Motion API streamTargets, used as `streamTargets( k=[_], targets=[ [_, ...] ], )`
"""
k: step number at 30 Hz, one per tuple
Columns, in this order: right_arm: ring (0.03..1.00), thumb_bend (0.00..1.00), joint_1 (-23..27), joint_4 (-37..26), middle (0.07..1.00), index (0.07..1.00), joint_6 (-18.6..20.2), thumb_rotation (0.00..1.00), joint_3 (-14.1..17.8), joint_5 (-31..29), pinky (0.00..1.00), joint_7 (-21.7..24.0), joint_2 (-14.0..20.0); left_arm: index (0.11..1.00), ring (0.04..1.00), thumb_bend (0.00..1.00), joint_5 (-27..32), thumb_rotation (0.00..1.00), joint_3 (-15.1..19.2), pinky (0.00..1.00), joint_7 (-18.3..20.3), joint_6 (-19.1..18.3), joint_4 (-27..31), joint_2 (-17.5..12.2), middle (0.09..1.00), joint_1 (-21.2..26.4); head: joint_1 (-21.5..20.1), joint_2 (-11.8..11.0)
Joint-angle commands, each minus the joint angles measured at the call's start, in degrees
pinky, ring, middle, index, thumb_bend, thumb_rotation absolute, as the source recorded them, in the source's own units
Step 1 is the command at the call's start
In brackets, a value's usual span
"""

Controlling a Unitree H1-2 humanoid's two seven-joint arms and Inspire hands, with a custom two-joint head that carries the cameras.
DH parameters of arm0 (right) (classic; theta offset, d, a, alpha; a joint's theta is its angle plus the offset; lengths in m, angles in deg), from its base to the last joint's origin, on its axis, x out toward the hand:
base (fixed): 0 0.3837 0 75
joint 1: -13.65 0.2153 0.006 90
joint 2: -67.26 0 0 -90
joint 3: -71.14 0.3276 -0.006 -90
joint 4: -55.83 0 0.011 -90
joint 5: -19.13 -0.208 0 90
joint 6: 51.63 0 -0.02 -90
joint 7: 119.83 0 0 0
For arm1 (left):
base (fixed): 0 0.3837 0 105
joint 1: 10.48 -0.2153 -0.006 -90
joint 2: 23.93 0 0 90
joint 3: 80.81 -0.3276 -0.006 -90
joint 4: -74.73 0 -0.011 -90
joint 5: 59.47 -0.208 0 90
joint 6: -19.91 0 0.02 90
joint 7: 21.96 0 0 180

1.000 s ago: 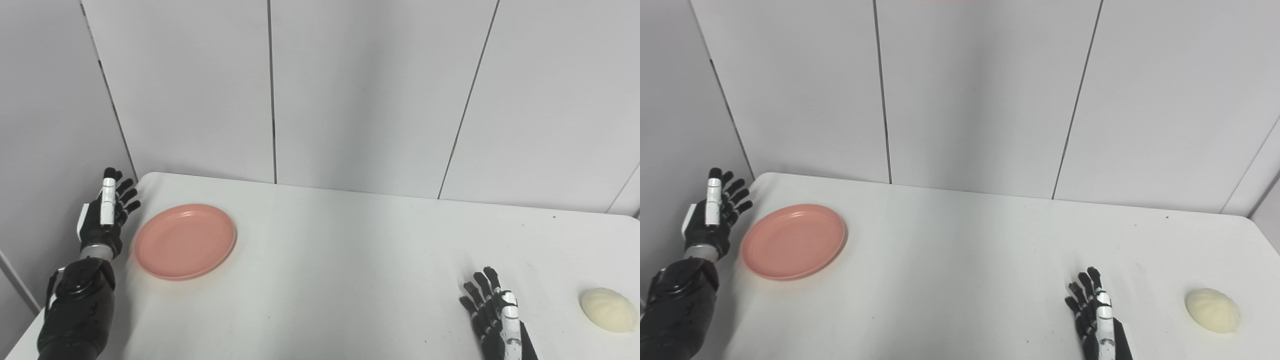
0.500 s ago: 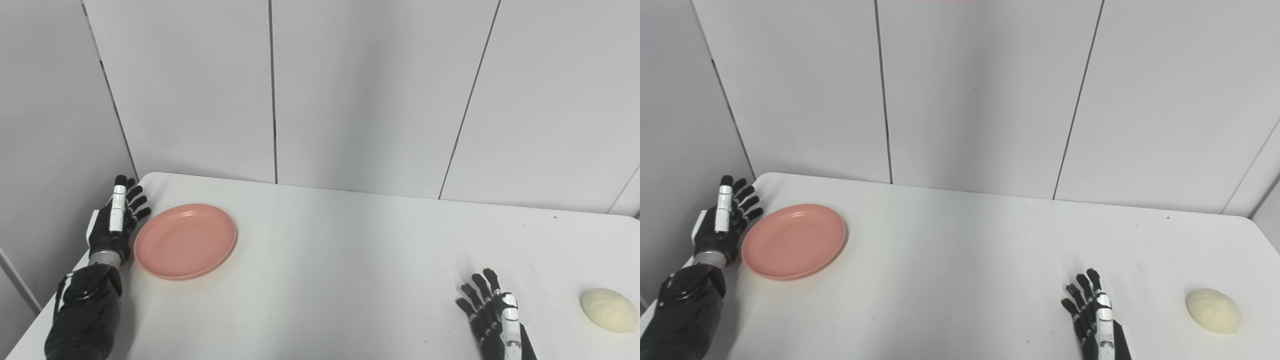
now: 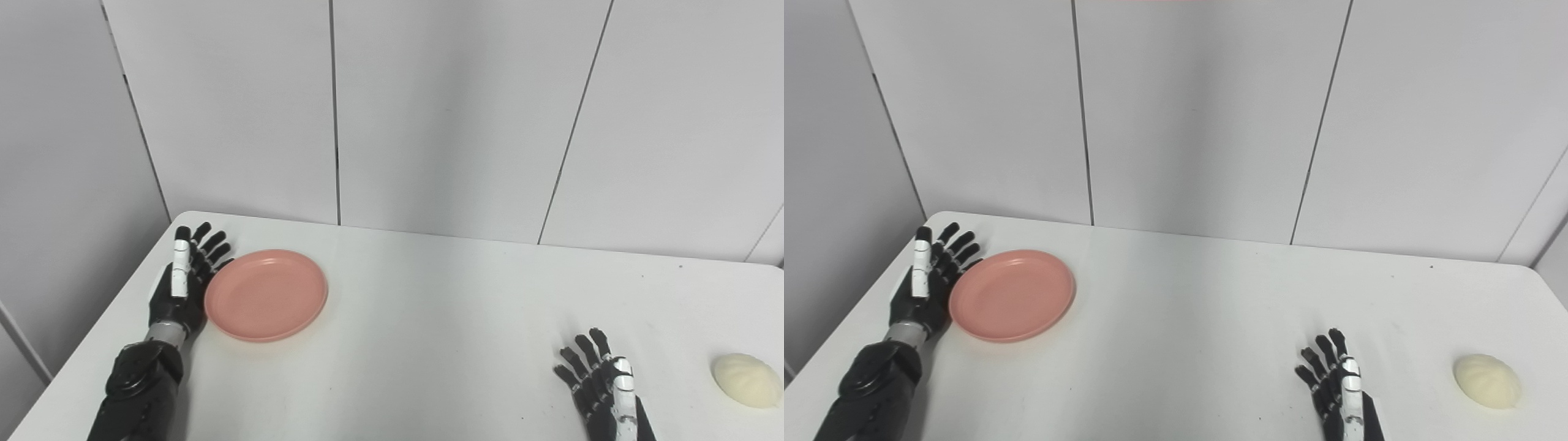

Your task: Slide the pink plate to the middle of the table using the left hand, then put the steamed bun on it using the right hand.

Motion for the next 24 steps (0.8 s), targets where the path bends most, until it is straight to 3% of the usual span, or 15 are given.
streamTargets(
  k=[1,8,20,24],
  targets=[
    [0.9,0.65,-0.3,-0.7,0.953,0.976,2.9,1.0,-0.3,-0.2,0.88,-0.1,-0.2,0.919,0.907,0.88,-0.3,0.94,-0.8,0.83,0.3,-1.4,1.5,0.3,0.882,-0.1,0.0,0.0],
    [0.889,0.67,-0.3,-1.1,0.945,0.966,3.4,1.0,-0.4,-0.1,0.87,-0.3,-0.4,0.935,0.909,0.87,-1.0,0.97,-3.0,0.75,0.9,-2.5,4.4,2.1,0.908,-1.3,-0.3,0.4],
    [0.874,0.68,-0.4,-2.6,0.935,0.953,5.0,1.0,-1.0,0.5,0.84,-0.8,-1.1,0.914,0.895,0.88,-2.0,0.94,-6.9,0.77,0.7,-2.9,5.1,6.6,0.886,-0.3,-1.8,1.0],
    [0.868,0.68,-0.4,-2.9,0.93,0.944,5.3,1.0,-1.3,0.9,0.83,-1.4,-1.7,0.893,0.882,0.86,-3.5,0.93,-7.9,0.76,-2.1,-4.6,7.6,9.2,0.86,-0.3,-3.3,1.2]
  ],
)
